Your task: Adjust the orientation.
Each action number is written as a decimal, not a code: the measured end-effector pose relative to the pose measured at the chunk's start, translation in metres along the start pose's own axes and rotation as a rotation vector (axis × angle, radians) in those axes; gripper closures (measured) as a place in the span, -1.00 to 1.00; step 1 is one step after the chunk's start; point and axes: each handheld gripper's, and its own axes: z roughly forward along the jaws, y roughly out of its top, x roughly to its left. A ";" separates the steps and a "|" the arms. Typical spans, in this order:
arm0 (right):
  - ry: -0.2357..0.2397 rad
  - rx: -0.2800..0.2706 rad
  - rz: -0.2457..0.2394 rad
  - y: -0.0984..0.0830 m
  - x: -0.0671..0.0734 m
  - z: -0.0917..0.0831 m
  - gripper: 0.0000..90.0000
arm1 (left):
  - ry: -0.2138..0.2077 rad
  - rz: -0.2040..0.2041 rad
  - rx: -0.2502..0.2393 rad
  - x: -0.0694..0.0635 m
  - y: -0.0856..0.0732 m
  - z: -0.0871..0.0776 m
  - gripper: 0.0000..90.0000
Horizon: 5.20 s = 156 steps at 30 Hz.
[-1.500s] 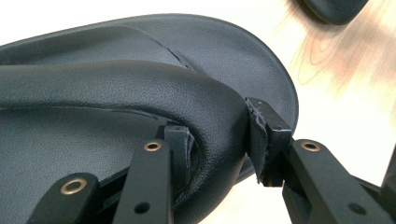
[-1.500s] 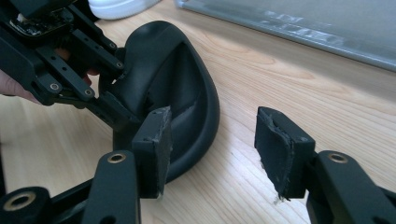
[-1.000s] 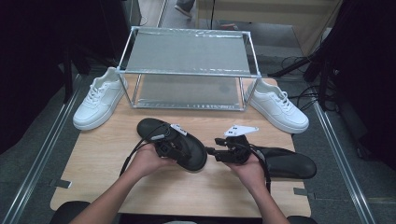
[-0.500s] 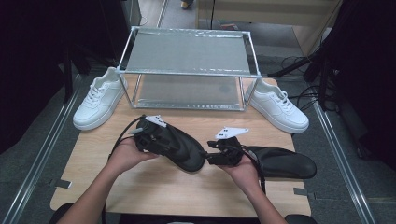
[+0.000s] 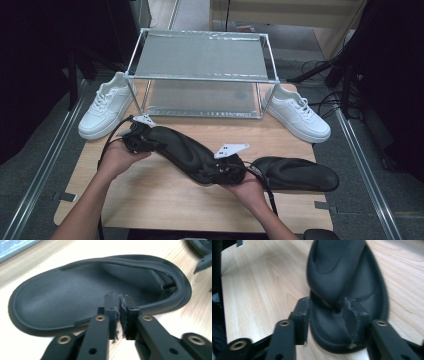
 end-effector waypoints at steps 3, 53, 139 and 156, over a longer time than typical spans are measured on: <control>0.004 0.003 -0.018 0.000 0.005 0.002 0.53 | 0.007 0.039 -0.008 0.000 0.001 0.006 0.94; -0.060 0.066 0.053 0.016 -0.020 0.025 1.00 | -0.084 0.108 0.062 -0.056 -0.004 0.052 0.89; -0.069 -0.022 0.116 0.035 -0.045 0.019 0.83 | -0.015 -0.071 -0.029 -0.045 -0.037 0.011 0.42; -0.021 -0.078 0.068 0.015 -0.045 -0.026 0.14 | -0.066 -0.044 -0.058 -0.035 -0.022 0.008 -0.06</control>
